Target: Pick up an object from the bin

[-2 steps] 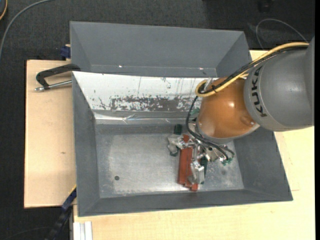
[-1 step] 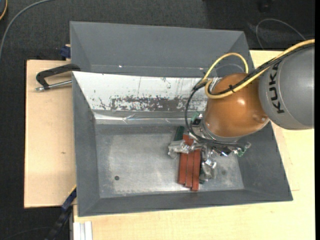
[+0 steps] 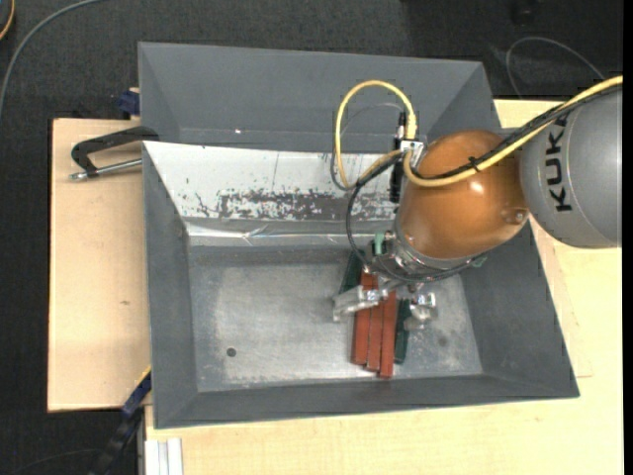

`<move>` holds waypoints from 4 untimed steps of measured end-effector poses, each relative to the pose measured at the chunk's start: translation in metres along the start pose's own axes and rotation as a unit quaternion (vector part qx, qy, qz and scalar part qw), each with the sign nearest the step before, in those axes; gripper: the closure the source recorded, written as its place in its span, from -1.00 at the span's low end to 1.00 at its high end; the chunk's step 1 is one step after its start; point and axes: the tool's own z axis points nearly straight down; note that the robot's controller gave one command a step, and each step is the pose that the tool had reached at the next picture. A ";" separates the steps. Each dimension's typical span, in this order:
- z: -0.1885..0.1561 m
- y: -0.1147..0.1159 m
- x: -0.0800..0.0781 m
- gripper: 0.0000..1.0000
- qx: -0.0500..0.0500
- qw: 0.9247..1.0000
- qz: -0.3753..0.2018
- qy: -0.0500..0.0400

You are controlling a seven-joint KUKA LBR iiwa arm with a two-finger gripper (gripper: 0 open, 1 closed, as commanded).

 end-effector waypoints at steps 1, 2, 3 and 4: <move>0.035 0.012 -0.004 -1.00 -0.003 0.977 -0.215 0.001; 0.034 0.012 -0.006 -1.00 -0.002 0.977 -0.213 0.000; 0.032 0.011 -0.006 1.00 -0.002 0.977 -0.213 0.001; 0.015 0.010 -0.008 1.00 -0.001 0.978 -0.211 0.000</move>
Offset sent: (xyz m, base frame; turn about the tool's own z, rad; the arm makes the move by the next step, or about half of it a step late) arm -0.0121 0.0046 -0.0358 -0.4376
